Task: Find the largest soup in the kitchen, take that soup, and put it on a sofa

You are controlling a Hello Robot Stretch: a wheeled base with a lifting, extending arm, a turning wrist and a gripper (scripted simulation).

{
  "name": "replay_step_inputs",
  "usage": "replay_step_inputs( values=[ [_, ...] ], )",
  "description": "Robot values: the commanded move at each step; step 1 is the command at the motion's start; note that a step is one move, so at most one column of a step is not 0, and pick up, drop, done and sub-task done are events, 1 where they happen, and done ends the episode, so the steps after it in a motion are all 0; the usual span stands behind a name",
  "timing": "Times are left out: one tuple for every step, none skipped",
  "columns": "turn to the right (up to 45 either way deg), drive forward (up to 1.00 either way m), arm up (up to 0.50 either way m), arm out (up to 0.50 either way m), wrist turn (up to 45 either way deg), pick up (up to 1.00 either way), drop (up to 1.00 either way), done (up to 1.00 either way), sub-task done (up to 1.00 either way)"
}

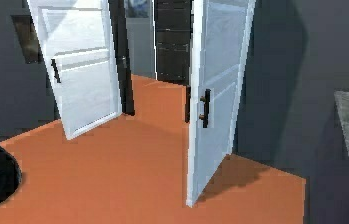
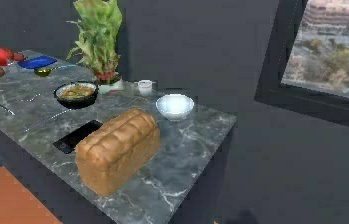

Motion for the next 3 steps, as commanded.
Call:
replay_step_inputs(
  values=[
    [18.0,0.00,0.00,0.00,0.0,0.00,0.00,0.00,0.00],
    [0.0,0.30,0.00,0.00,0.0,0.00,0.00,0.00,0.00],
    [-24.0,0.00,0.00,0.00,0.0,0.00,0.00,0.00,0.00]
  ],
)
